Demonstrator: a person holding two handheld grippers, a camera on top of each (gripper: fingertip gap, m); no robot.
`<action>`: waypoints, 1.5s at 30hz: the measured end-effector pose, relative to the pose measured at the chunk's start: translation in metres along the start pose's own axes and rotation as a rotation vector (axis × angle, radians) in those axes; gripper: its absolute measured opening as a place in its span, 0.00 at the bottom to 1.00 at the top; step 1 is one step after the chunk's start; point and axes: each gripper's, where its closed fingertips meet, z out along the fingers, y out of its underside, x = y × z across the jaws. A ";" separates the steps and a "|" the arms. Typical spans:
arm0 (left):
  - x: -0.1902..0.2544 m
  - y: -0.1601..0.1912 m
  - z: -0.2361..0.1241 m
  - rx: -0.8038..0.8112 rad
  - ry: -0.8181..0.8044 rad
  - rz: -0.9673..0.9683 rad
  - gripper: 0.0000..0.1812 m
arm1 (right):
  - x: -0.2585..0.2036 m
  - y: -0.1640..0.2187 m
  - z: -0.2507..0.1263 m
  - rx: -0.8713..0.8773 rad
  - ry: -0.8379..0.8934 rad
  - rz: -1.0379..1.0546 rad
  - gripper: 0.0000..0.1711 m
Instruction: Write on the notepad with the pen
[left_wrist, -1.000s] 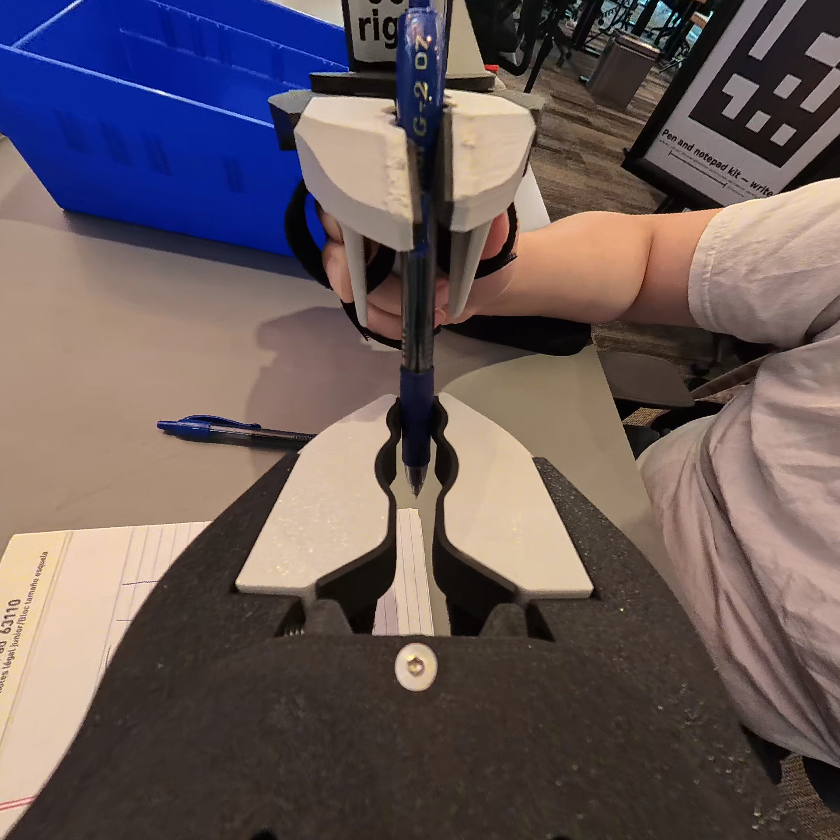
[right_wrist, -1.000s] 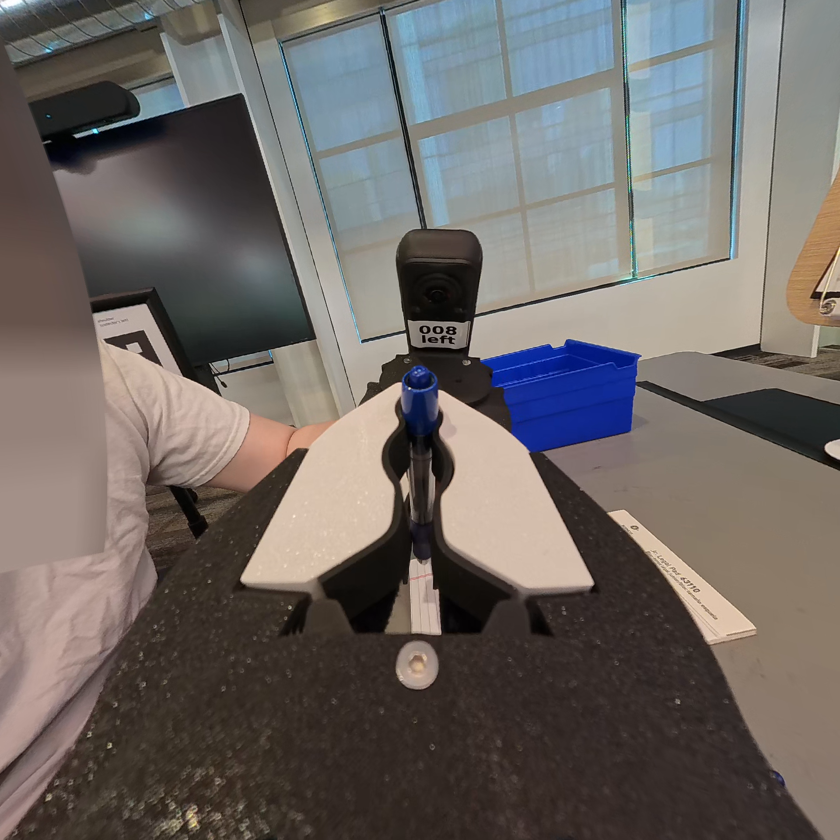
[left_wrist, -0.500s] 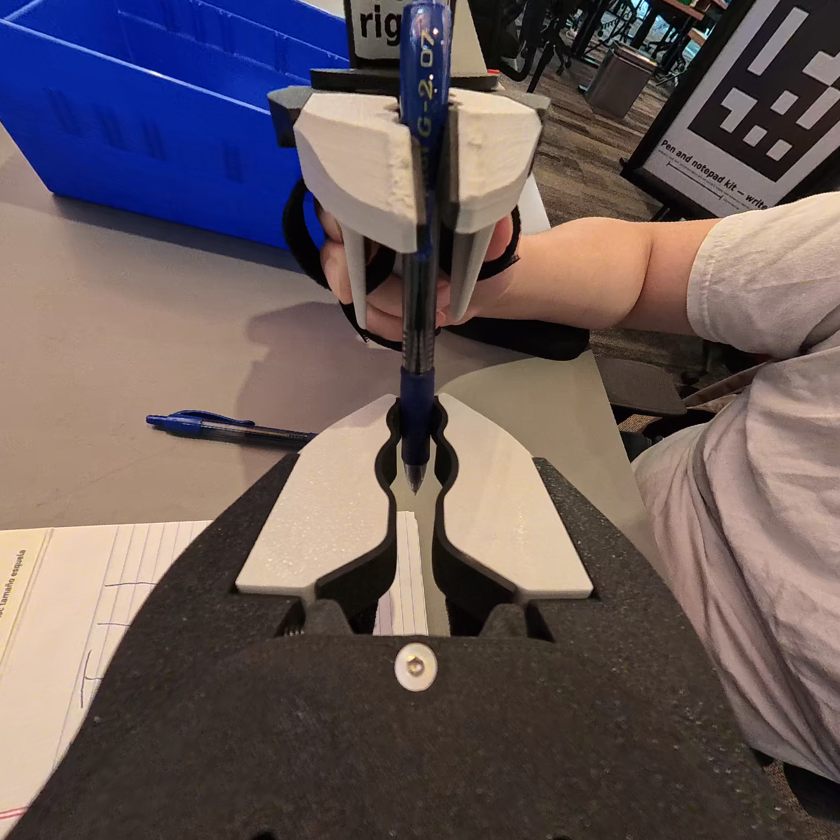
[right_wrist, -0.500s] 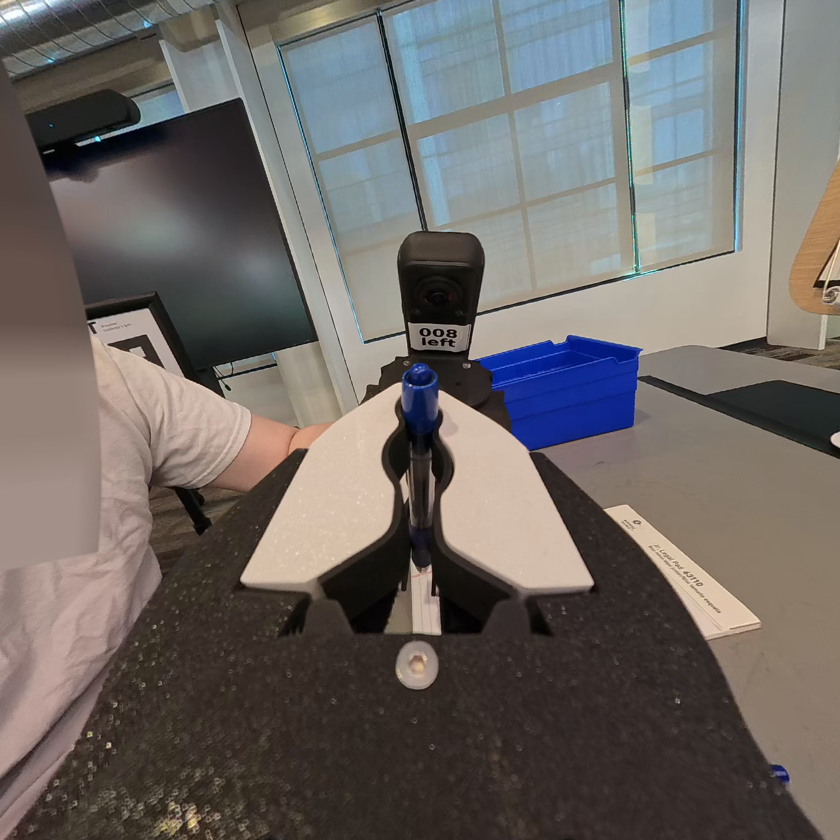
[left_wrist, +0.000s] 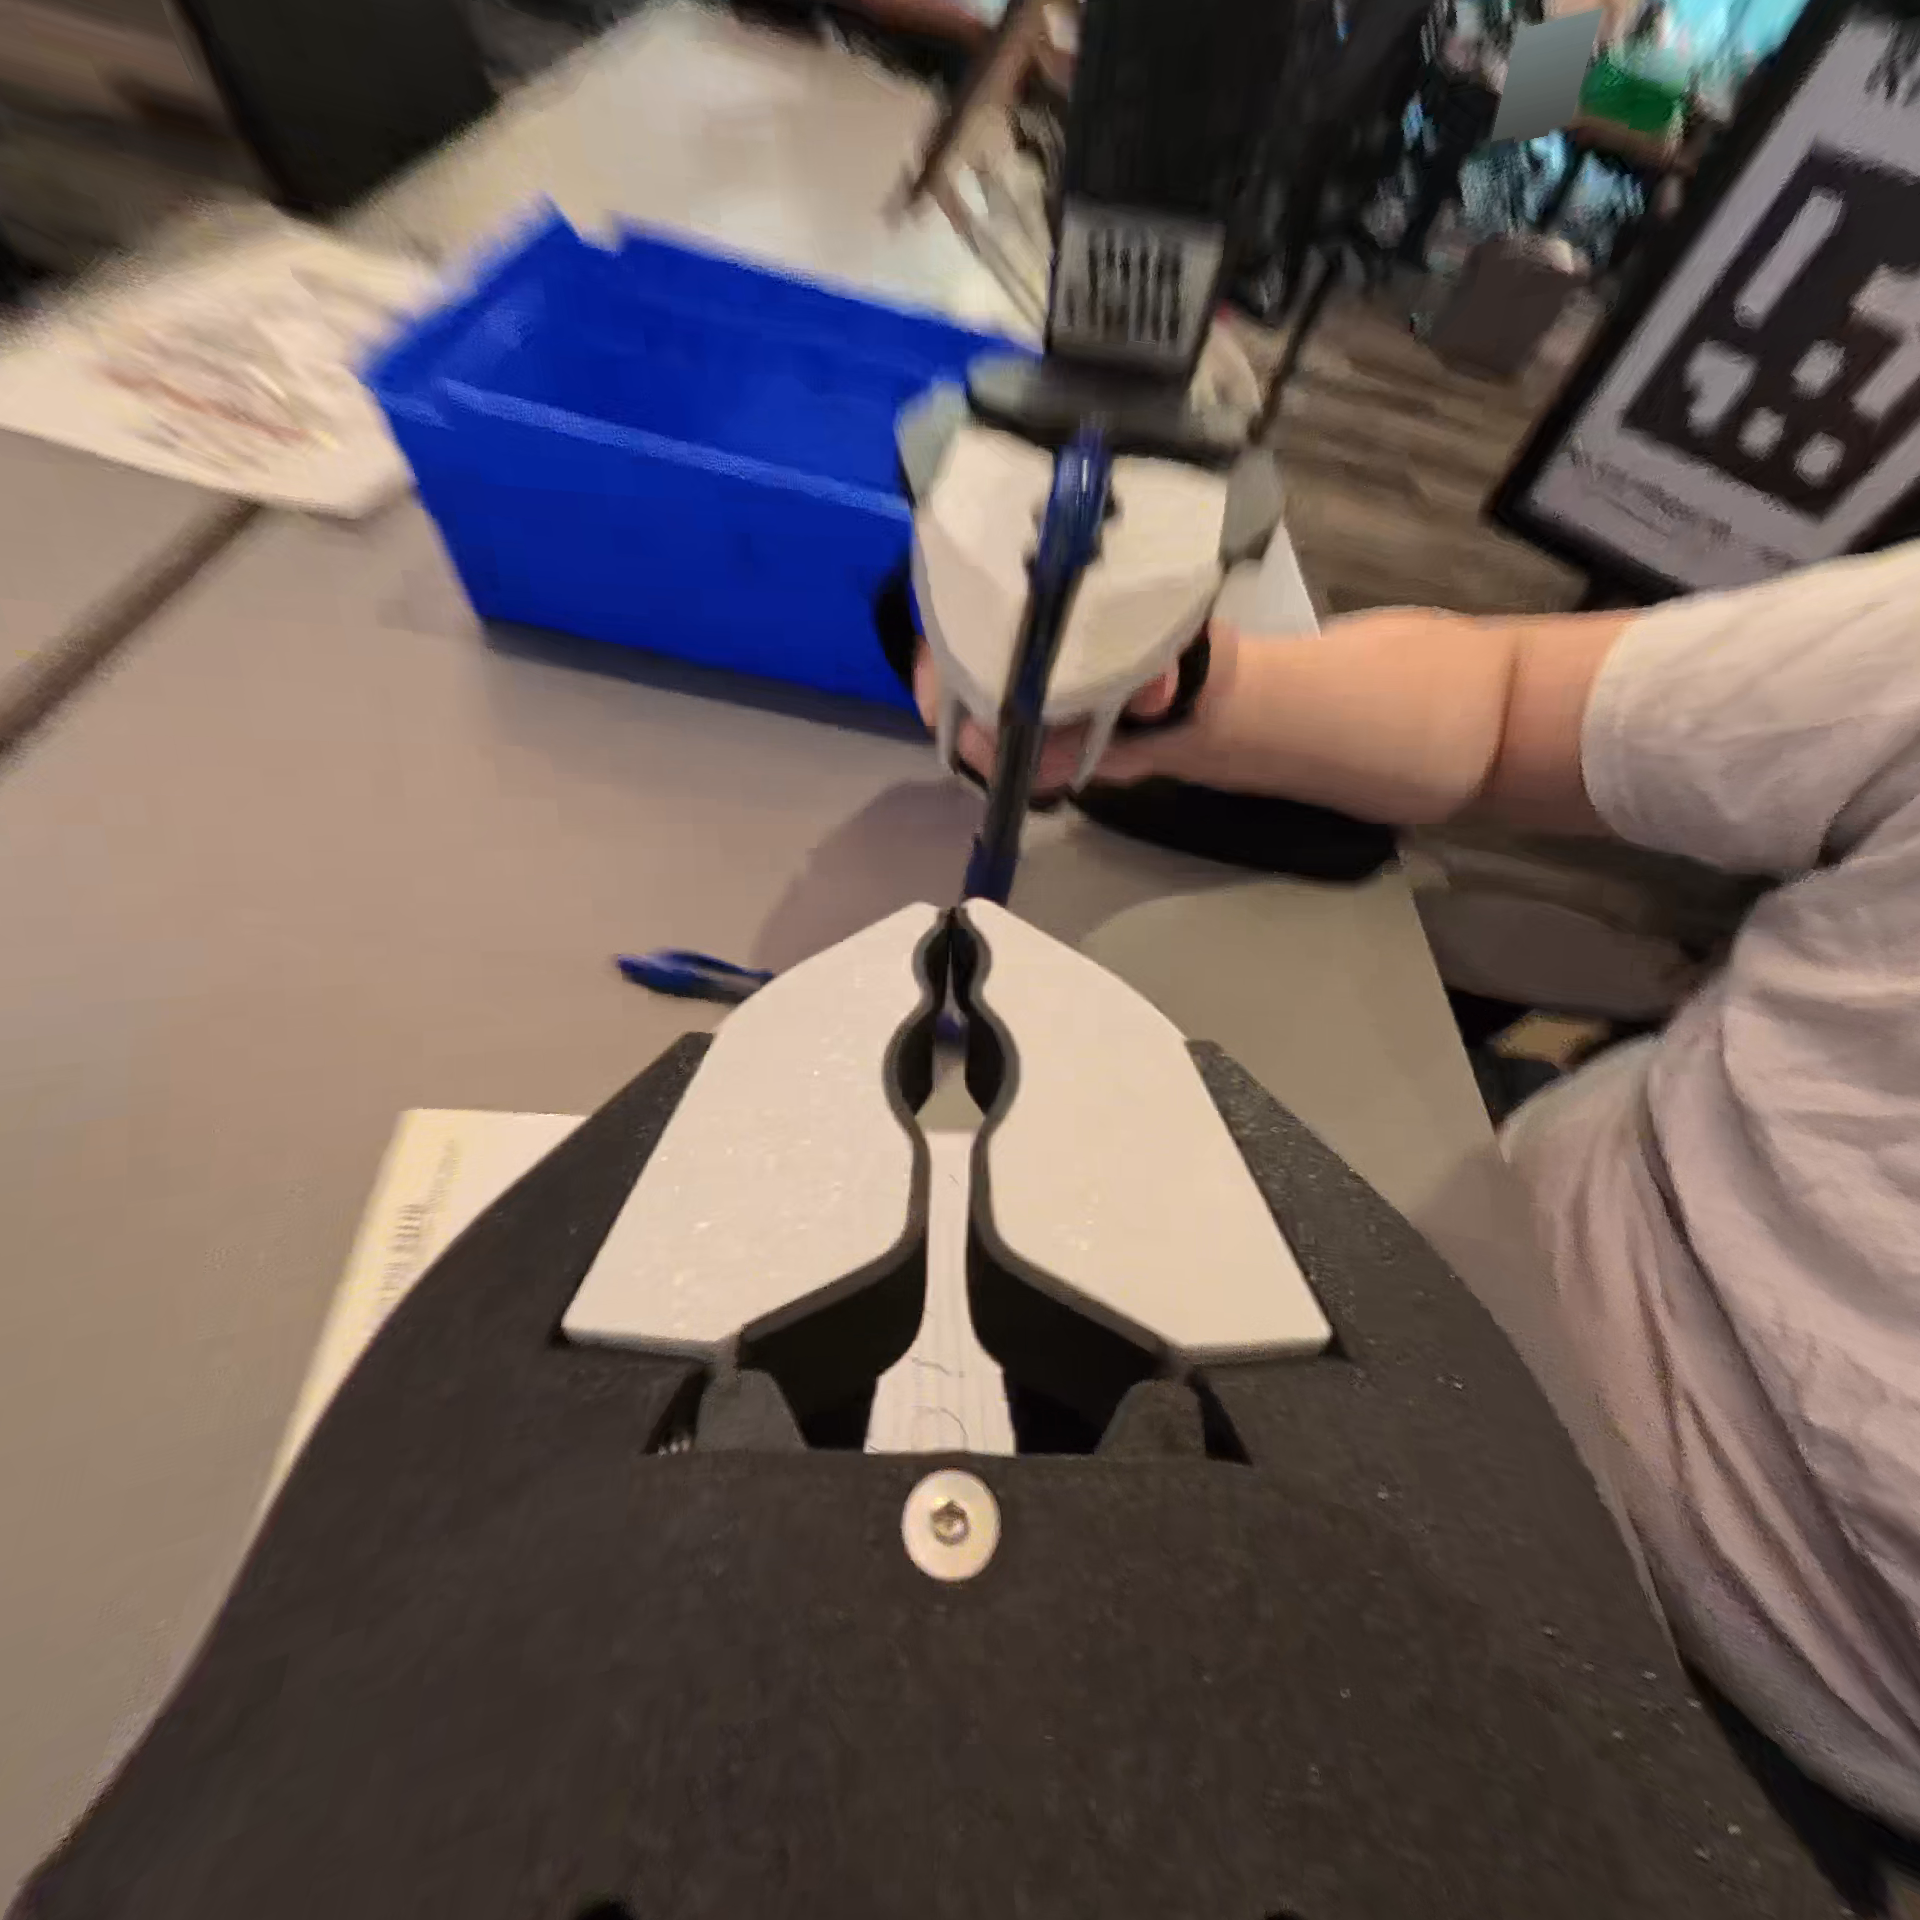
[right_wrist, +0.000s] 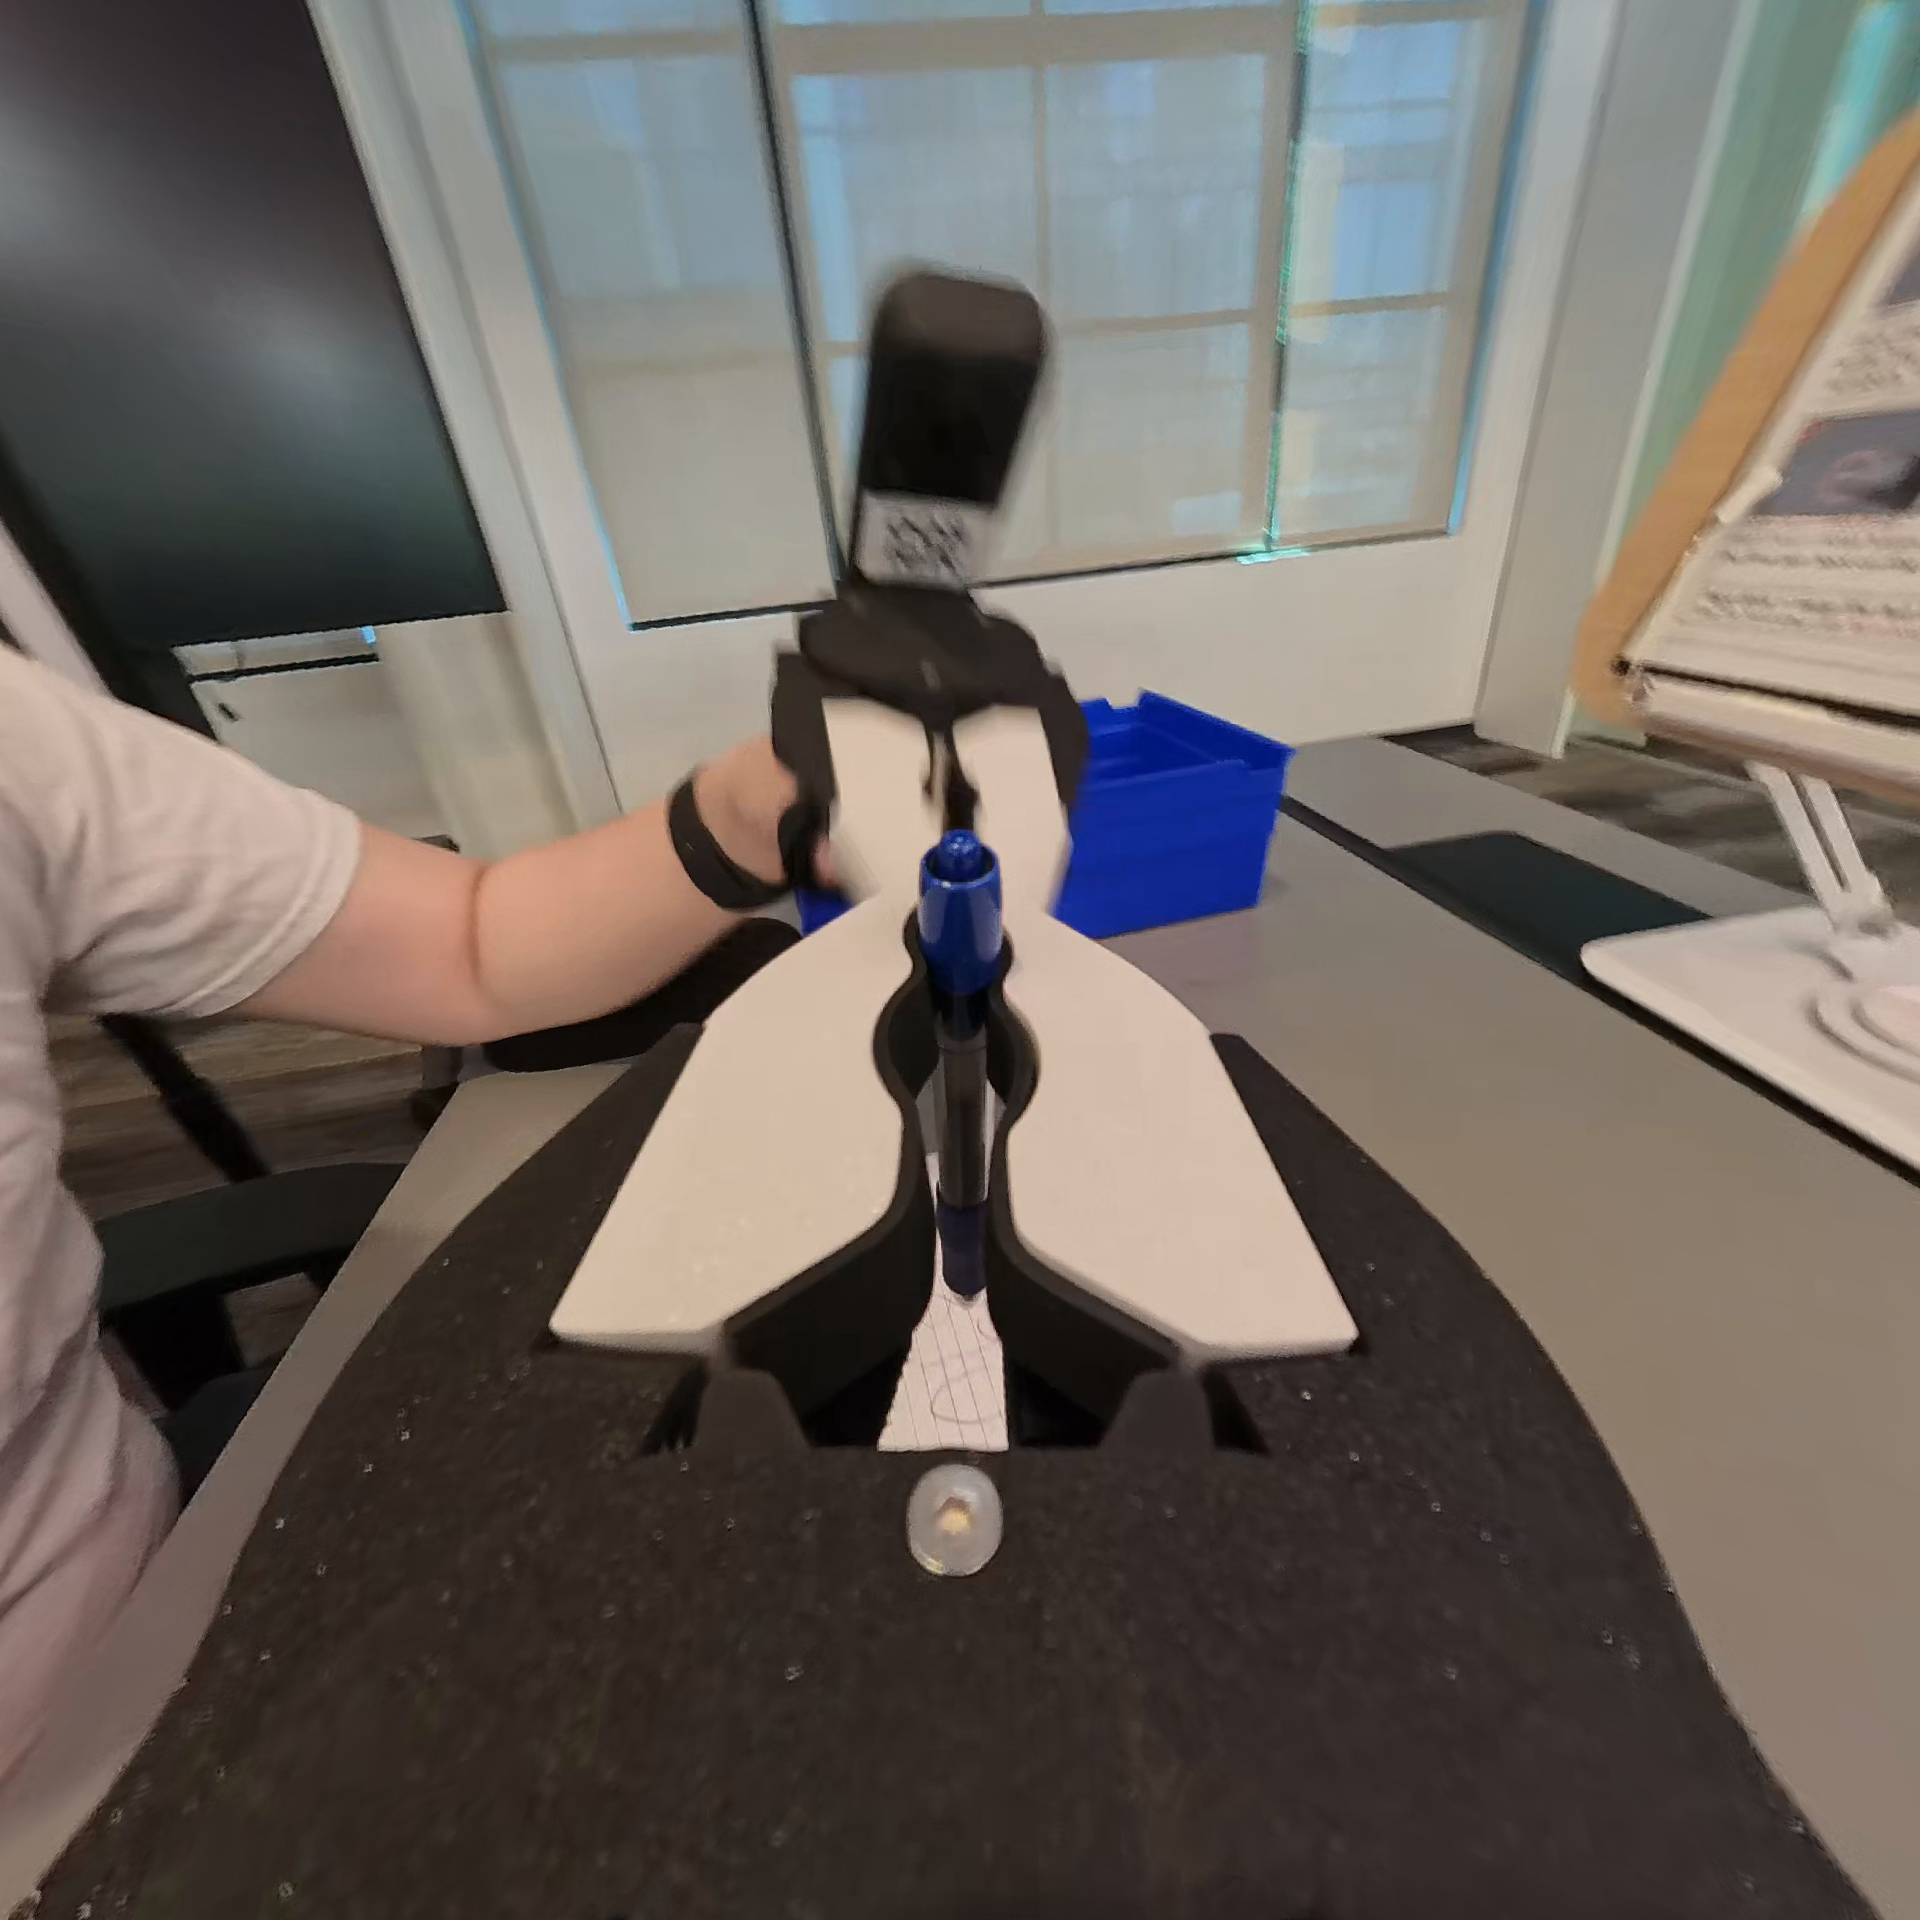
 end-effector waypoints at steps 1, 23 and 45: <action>-0.004 -0.014 -0.013 0.077 -0.031 0.004 0.00 | 0.003 0.003 0.001 -0.015 0.007 0.023 0.02; 0.027 -0.036 0.007 0.162 -0.063 0.084 0.00 | -0.028 0.040 0.032 -0.231 -0.082 0.096 0.02; 0.042 -0.042 0.008 0.254 0.132 -0.054 0.00 | -0.040 0.028 0.033 -0.167 -0.129 0.056 0.02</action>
